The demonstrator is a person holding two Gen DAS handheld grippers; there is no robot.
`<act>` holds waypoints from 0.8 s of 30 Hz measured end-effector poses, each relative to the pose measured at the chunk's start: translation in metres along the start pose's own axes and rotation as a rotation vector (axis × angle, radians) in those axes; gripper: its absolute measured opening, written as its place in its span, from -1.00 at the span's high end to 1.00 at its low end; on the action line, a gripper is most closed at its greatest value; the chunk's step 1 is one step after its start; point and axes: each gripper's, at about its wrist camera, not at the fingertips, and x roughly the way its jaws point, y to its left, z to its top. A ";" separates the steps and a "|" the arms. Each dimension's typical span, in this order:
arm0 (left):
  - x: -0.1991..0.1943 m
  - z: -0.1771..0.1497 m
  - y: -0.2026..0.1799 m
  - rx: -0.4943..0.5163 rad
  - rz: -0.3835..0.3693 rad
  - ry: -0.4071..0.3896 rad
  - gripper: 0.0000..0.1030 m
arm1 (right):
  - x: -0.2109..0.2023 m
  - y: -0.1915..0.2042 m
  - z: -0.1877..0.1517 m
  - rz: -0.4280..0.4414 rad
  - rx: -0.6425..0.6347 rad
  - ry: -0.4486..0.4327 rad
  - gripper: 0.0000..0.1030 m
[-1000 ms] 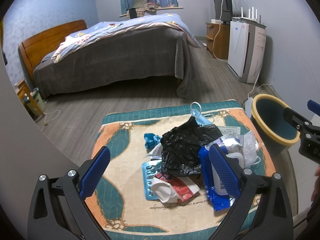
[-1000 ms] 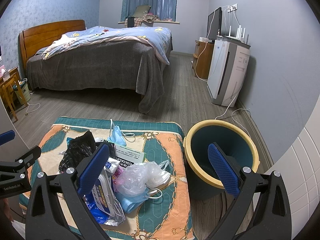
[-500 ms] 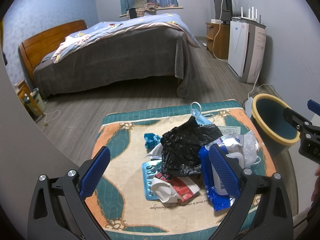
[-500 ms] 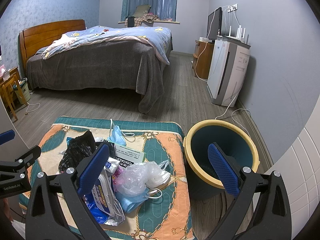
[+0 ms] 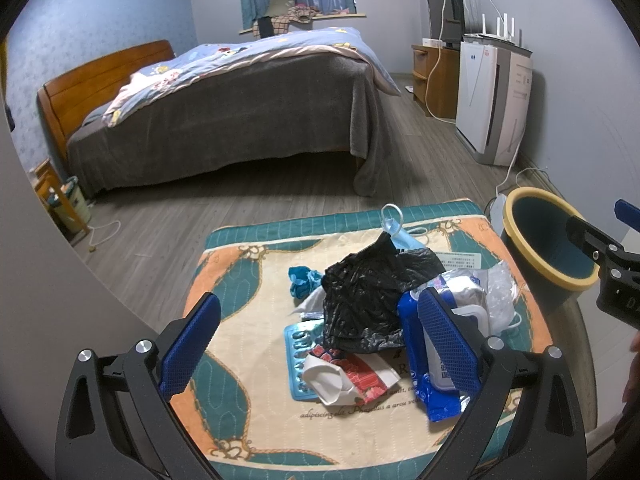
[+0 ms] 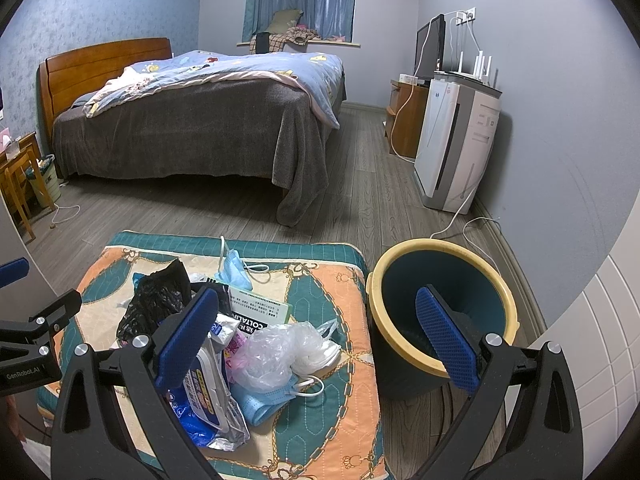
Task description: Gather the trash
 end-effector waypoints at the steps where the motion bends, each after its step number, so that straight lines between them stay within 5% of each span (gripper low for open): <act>1: 0.000 0.000 0.000 0.000 0.000 0.000 -0.90 | 0.001 0.000 -0.002 0.000 -0.001 0.001 -0.89; 13: 0.002 -0.004 0.008 0.007 -0.003 -0.028 -0.90 | 0.030 0.017 -0.014 0.102 -0.076 0.125 -0.89; 24: 0.037 -0.004 0.028 -0.022 0.025 0.058 -0.90 | 0.090 0.031 -0.028 0.241 -0.004 0.320 -0.89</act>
